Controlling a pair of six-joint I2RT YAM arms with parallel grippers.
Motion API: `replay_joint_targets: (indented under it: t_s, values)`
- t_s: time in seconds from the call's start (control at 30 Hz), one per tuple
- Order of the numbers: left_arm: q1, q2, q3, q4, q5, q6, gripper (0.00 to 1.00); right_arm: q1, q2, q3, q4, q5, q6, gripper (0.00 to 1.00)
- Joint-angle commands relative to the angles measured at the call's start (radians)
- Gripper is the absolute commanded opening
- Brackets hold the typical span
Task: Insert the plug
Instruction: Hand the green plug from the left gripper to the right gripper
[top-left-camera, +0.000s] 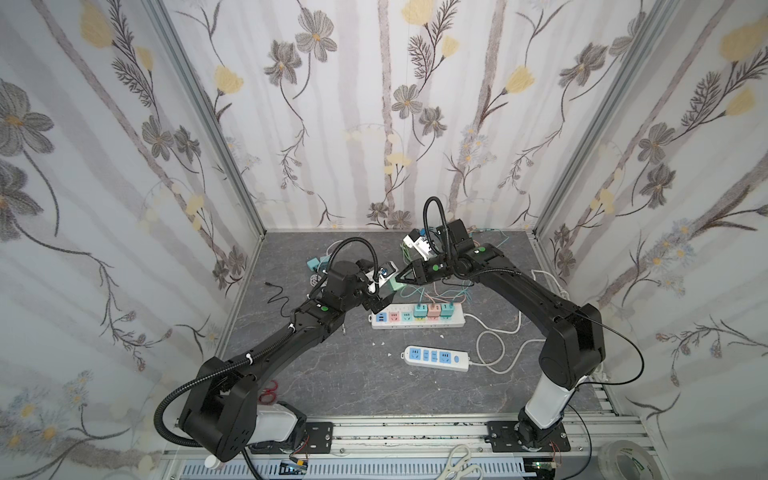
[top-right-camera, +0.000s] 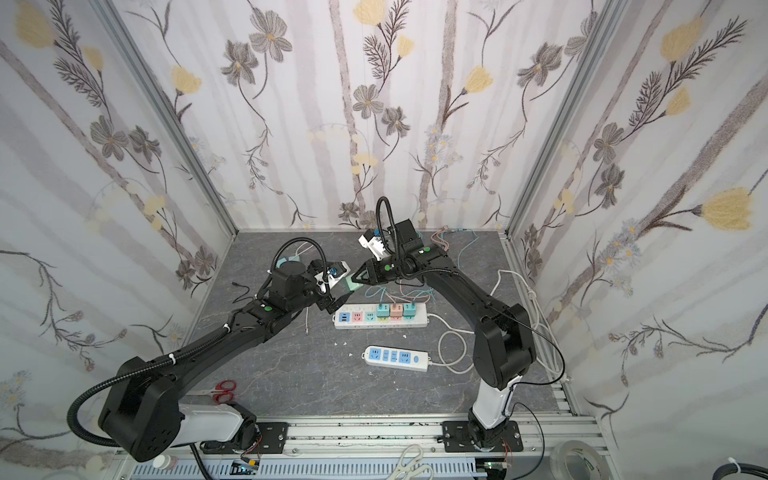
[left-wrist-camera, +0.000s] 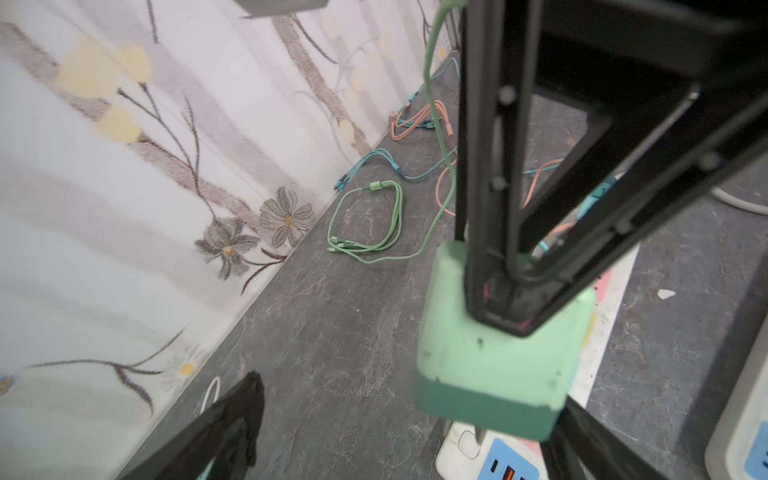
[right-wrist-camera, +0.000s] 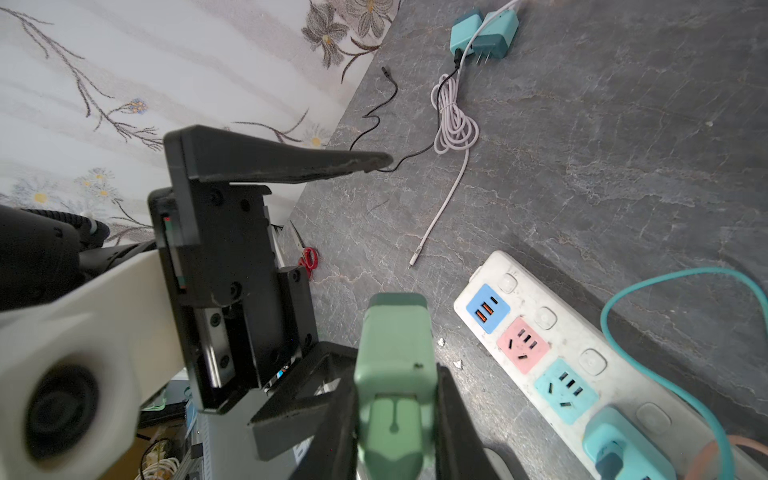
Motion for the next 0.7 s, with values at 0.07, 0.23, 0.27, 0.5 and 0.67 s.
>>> replay_joint_targets:
  t_s: [0.07, 0.23, 0.27, 0.5, 0.67]
  values:
    - [0.007, -0.128, -0.099, 0.121, -0.186, -0.166, 1.0, 0.002, 0.036, 0.093, -0.08, 0.072, -0.18, 0.0]
    - [0.011, -0.274, -0.189, 0.072, -0.333, -0.248, 1.0, 0.003, 0.071, 0.161, -0.154, 0.127, -0.337, 0.0]
    - [0.011, -0.306, -0.207, 0.057, -0.37, -0.26, 1.0, 0.004, 0.081, 0.181, -0.179, 0.138, -0.379, 0.0]
    - [0.025, -0.506, -0.32, 0.007, -0.685, -0.339, 1.0, 0.031, 0.159, 0.291, -0.366, 0.255, -0.714, 0.0]
    - [0.049, -0.609, -0.361, -0.045, -0.732, -0.423, 1.0, 0.08, 0.227, 0.352, -0.499, 0.364, -0.941, 0.0]
